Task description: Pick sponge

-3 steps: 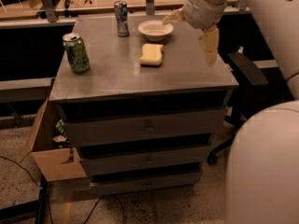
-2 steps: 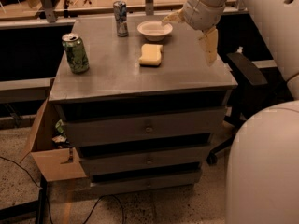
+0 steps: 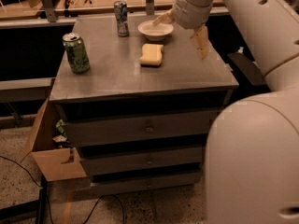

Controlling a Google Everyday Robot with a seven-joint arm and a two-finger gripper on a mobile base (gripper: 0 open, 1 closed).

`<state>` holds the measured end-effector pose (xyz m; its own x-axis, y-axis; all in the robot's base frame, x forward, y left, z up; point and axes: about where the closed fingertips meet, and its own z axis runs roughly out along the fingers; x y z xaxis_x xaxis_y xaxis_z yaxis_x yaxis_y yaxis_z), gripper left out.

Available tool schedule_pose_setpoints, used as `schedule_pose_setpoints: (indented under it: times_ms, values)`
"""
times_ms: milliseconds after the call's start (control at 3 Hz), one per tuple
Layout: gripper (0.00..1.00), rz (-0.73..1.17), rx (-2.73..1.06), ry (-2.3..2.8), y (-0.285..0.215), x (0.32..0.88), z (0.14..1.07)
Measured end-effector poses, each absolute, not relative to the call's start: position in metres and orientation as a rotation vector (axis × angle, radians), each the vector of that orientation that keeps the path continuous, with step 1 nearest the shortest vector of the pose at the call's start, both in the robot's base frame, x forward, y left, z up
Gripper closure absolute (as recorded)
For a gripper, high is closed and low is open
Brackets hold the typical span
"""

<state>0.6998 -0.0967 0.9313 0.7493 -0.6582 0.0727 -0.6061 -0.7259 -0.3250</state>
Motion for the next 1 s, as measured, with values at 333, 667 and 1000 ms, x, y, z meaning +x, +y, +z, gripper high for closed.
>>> schedule_pose_setpoints:
  times_ms: [333,667,1000]
  values:
    - [0.0,-0.302,-2.771,0.764,-0.066,0.721,0.923]
    - [0.0,-0.319,-2.846,0.541,-0.038,0.735,0.911]
    - [0.0,-0.334,-2.917,0.376,-0.019,0.749,0.894]
